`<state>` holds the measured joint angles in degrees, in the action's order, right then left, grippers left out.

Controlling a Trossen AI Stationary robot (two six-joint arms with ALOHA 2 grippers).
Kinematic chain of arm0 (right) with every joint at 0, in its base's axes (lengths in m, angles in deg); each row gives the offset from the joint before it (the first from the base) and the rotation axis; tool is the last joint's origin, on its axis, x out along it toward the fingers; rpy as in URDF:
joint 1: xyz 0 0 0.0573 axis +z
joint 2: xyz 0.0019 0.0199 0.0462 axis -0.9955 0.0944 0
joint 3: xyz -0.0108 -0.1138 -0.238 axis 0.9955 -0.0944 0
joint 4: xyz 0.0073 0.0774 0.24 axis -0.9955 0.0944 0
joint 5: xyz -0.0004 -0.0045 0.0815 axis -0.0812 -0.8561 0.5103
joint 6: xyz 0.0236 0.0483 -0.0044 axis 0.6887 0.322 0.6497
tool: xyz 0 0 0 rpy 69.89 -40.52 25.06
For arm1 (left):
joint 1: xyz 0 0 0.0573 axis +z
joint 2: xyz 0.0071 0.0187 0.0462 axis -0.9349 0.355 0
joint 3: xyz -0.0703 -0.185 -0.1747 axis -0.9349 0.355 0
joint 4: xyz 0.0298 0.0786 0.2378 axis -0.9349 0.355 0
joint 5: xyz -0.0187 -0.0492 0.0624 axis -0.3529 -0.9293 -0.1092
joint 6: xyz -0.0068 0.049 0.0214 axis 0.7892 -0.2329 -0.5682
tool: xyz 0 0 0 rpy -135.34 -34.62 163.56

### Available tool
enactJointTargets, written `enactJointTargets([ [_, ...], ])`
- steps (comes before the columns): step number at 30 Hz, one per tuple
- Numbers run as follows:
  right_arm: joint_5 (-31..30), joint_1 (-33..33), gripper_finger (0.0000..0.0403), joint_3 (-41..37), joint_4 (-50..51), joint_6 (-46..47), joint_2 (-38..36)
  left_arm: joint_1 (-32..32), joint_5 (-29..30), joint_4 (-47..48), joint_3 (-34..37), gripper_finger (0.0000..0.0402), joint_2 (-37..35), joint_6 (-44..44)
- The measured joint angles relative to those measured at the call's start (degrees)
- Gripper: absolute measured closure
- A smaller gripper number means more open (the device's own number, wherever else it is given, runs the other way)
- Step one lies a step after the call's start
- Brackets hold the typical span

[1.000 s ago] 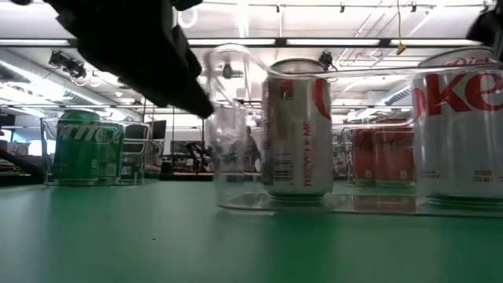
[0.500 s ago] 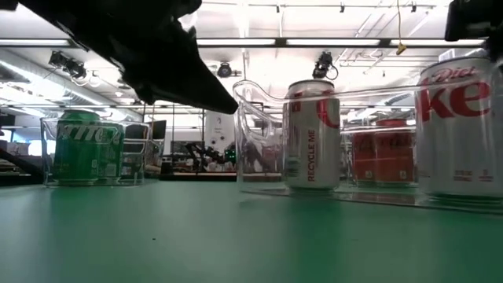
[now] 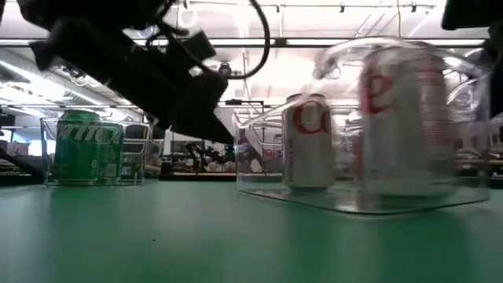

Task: Sort soda cans
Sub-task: Move the bottom transparent bin to the top middle of the table

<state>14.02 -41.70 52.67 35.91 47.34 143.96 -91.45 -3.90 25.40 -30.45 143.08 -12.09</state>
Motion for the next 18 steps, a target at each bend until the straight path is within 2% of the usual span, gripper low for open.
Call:
enactJointTargets([
  [12, 0.0, -6.8, 0.0403, 0.1, -16.9, -8.1, 10.2, 6.5, -0.9, -2.4, 2.3, 0.0401, -0.9, -7.1],
  [18, 0.0, -9.8, 0.0403, 0.1, -22.0, -12.7, 12.3, 7.3, 2.1, 5.6, 2.3, 0.0401, -8.8, -10.6],
])
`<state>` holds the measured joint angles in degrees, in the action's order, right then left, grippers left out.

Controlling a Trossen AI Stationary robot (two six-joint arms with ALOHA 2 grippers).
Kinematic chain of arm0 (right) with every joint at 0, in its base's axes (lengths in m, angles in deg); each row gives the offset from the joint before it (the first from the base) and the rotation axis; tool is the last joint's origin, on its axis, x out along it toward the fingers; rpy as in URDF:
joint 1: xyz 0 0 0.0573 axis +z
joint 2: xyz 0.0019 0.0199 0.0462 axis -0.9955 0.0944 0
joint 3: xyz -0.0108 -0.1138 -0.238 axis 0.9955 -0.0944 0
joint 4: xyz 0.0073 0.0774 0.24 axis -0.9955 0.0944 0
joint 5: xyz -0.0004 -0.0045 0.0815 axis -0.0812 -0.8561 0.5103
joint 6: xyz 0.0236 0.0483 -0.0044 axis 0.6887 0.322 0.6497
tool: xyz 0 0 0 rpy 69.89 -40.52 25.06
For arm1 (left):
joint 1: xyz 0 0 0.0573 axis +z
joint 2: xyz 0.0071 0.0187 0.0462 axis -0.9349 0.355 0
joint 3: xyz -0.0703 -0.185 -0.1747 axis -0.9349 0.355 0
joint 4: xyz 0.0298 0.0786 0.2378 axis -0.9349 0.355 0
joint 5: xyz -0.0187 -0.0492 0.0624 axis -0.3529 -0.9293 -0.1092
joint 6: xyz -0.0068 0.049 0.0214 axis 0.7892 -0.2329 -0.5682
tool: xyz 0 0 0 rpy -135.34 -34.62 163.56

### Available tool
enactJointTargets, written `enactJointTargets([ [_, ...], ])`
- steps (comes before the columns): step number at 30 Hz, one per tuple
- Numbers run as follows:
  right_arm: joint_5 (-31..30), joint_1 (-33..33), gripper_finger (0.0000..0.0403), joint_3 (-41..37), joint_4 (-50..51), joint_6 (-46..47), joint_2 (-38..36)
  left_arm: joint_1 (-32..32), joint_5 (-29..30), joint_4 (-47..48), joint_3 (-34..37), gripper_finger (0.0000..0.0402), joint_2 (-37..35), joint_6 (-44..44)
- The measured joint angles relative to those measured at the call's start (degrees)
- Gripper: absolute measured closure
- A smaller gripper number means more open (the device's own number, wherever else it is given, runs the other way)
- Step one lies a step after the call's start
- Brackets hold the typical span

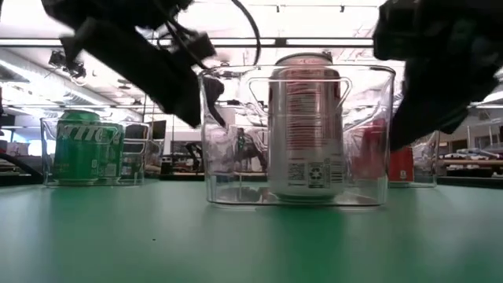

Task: Sort soda cans
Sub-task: Move the bottom transparent bin to the top middle of the table

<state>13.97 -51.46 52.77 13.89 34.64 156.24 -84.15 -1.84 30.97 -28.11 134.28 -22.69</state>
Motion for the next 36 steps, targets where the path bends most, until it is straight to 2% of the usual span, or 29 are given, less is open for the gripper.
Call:
enactJointTargets([
  [3, 0.1, -1.2, 0.0403, 0.0, 0.0, -2.3, -0.5, 0.0, 0.6, 6.8, 0.1, 0.0401, -5.8, 0.1],
  [7, 0.7, -2.4, 0.0403, 0.0, 0.1, -6.5, -3.1, -0.9, -0.7, 11.2, 1.9, 0.0401, -13.7, 0.7],
  [13, 1.4, -1.5, 0.0403, 2.5, 0.1, -10.1, -6.8, -4.1, -6.2, 11.8, 6.5, 0.0401, -24.9, 1.7],
  [18, 2.2, 0.9, 0.0403, 9.6, 0.3, -15.1, -4.5, -8.5, -8.3, 9.2, 9.7, 0.0401, -30.7, -0.4],
  [22, 5.4, 1.7, 0.0403, 16.5, 1.8, -17.0, 1.0, -10.9, -14.4, 6.1, 11.2, 0.0401, -31.5, -3.0],
  [25, 8.3, 2.3, 0.0403, 21.9, 6.4, -17.0, 6.8, -12.5, -20.3, 2.8, 12.5, 0.0401, -31.3, -4.3],
  [31, 7.5, 2.5, 0.0403, 32.1, 21.9, -13.1, 15.9, -15.3, -37.4, -11.1, 15.4, 0.0401, -28.5, -7.4],
  [34, 4.4, 2.0, 0.0403, 34.5, 28.1, -11.1, 17.8, -17.1, -39.0, -12.6, 15.1, 0.0401, -24.3, -7.3],
  [36, 3.8, 1.2, 0.0403, 34.7, 28.7, -10.2, 17.8, -17.7, -38.7, -13.5, 14.0, 0.0401, -21.1, -7.3],
])
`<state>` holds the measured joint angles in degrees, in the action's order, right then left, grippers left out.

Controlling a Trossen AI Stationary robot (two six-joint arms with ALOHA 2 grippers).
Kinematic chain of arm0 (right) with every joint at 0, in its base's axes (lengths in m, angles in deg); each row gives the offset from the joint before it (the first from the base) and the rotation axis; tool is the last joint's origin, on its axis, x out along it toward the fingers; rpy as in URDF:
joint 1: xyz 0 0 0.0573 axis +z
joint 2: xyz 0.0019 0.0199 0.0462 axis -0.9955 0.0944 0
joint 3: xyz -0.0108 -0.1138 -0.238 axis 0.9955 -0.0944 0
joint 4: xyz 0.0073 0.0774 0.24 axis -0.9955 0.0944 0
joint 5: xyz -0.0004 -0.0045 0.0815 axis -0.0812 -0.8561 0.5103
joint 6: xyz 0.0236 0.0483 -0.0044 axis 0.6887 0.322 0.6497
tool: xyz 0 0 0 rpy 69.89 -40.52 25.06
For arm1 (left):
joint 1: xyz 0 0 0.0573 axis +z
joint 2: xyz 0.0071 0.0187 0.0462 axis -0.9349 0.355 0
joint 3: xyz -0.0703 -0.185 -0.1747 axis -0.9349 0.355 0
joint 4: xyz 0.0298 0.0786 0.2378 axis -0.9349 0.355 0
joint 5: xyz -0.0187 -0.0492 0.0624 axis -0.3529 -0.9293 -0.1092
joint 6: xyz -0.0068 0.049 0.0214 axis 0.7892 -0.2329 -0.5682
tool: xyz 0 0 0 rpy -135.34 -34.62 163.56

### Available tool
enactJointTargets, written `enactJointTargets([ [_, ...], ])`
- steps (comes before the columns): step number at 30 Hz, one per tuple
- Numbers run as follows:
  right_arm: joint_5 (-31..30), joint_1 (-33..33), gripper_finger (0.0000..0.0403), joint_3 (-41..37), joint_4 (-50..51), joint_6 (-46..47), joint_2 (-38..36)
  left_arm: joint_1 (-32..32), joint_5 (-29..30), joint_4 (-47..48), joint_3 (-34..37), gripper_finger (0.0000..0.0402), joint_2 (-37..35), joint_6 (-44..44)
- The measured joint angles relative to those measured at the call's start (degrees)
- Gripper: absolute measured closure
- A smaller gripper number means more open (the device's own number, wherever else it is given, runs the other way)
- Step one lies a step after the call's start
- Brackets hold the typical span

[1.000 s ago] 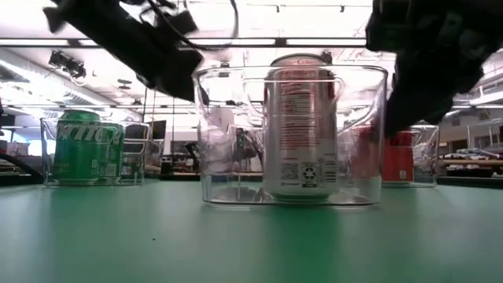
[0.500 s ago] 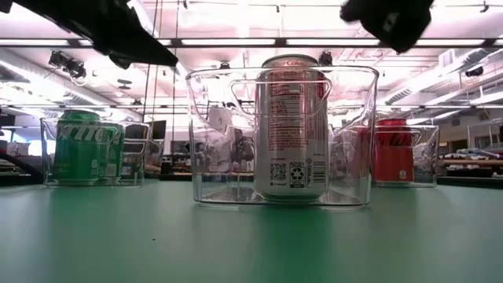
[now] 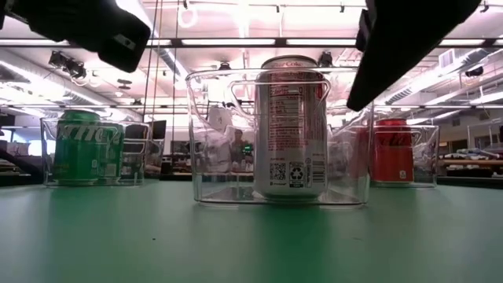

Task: Sort soda cans
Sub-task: Move the bottom transparent bin to the top middle of the table

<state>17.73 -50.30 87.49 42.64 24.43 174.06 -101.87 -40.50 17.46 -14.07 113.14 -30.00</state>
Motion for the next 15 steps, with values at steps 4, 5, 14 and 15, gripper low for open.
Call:
enactJointTargets([
  [4, -1.4, -1.8, 0.0403, 0.0, 0.2, -0.9, 0.0, -0.5, 1.3, -1.4, -1.8, 0.0401, 5.5, -0.1],
  [5, -1.6, -2.4, 0.0403, 0.0, 0.4, -1.5, 0.0, -0.5, 1.6, -2.2, -2.2, 0.0401, 6.6, -0.1],
  [14, -4.4, -9.0, 0.0403, -0.6, 2.1, -7.5, 0.0, 0.0, 3.4, -6.9, -2.7, 0.0401, 12.6, 1.3],
  [15, -4.6, -9.8, 0.0403, -1.0, 1.7, -8.2, 0.0, 0.2, 4.3, -6.8, -2.7, 0.0401, 13.2, 1.6],
])
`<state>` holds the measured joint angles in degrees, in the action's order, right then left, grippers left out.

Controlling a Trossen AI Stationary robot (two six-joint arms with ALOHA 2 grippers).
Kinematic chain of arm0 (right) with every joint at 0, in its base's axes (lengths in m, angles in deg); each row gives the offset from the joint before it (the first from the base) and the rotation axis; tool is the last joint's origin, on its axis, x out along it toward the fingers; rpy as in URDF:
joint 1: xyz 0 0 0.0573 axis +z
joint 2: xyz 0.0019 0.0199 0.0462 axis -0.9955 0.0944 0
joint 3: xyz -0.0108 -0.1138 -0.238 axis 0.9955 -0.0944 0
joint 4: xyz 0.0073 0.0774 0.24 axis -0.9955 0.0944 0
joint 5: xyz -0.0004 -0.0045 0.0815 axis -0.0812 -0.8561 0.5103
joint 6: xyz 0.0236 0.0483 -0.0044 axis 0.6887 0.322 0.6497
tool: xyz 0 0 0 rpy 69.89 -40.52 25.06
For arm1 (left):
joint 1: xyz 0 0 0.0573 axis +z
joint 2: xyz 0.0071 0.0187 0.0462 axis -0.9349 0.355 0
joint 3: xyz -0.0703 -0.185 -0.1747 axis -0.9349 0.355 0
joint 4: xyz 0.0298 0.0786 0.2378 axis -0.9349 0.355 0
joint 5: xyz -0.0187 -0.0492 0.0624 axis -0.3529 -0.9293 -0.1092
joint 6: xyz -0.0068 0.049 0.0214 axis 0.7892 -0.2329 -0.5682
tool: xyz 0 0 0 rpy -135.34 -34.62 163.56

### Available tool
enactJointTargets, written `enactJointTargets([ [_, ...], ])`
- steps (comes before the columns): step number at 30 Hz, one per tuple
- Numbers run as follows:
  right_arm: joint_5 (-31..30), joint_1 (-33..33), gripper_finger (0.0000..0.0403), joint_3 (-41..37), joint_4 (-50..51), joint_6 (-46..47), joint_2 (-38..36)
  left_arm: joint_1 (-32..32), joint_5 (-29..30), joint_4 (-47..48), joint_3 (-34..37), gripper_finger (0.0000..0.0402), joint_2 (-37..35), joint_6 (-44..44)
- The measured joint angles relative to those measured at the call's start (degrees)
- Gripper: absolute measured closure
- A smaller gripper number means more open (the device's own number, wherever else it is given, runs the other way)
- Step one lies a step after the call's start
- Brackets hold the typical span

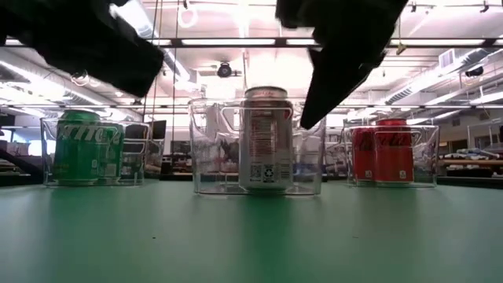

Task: Sort soda cans
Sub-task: Move the bottom transparent bin to the top middle of the table

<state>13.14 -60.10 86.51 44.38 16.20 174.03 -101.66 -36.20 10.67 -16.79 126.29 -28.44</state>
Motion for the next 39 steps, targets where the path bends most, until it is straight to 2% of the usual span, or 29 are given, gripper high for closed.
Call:
enactJointTargets([
  [8, 0.0, -6.4, 0.0403, -4.9, -5.1, -4.4, 0.0, 4.4, 10.9, 3.3, 0.0, 0.0401, 1.2, 4.0],
  [14, 1.7, -10.4, 0.0403, -7.9, -12.8, -8.1, 0.0, 9.9, 17.5, 3.4, 0.0, 0.0401, 1.2, 6.0],
  [18, 3.2, -11.8, 0.0403, -9.0, -16.9, -10.4, 0.0, 13.3, 17.9, 3.3, 0.0, 0.0401, 1.9, 6.1],
  [24, 3.3, -13.9, 0.0403, -9.7, -17.9, -11.7, 0.0, 17.5, 17.5, 2.8, 0.0, 0.0401, 4.9, 6.3],
  [32, 3.4, -14.6, 0.0403, -9.8, -19.9, -13.0, 0.0, 21.2, 23.6, 3.0, 0.0, 0.0401, 5.6, 8.6],
  [39, 3.4, -18.4, 0.0403, -14.3, -21.9, -14.6, 0.0, 24.1, 22.8, 3.1, 0.0, 0.0401, 5.6, 7.2],
])
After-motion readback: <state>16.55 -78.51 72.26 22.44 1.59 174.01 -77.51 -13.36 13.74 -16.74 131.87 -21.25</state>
